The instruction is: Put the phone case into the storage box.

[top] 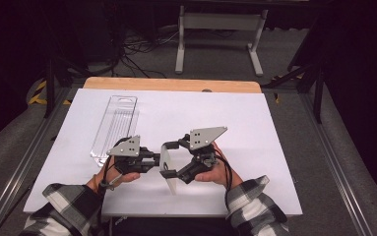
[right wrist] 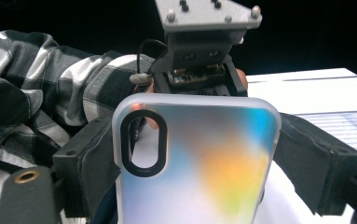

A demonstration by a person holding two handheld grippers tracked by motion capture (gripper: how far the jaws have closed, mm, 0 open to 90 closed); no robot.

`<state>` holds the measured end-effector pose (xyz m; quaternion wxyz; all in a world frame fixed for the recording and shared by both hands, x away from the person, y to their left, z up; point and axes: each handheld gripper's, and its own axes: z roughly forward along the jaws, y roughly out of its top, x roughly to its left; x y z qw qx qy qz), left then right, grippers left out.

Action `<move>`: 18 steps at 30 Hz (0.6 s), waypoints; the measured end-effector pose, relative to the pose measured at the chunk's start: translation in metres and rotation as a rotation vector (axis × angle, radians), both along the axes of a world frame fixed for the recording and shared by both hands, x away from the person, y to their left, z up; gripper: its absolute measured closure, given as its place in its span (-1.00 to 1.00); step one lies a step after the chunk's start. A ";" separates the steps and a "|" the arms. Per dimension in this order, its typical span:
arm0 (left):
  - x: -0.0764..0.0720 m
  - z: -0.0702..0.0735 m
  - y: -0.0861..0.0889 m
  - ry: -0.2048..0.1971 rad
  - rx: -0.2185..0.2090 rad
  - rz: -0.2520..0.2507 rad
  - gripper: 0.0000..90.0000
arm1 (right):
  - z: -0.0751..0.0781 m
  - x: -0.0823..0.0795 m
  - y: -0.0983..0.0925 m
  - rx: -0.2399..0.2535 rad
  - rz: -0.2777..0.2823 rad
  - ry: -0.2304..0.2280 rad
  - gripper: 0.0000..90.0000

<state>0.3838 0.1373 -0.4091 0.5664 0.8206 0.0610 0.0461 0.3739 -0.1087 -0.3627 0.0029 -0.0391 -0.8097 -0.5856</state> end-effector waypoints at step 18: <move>-0.010 0.006 -0.005 -0.008 0.050 0.204 0.96 | -0.001 0.001 -0.004 -0.008 -0.076 -0.053 -0.62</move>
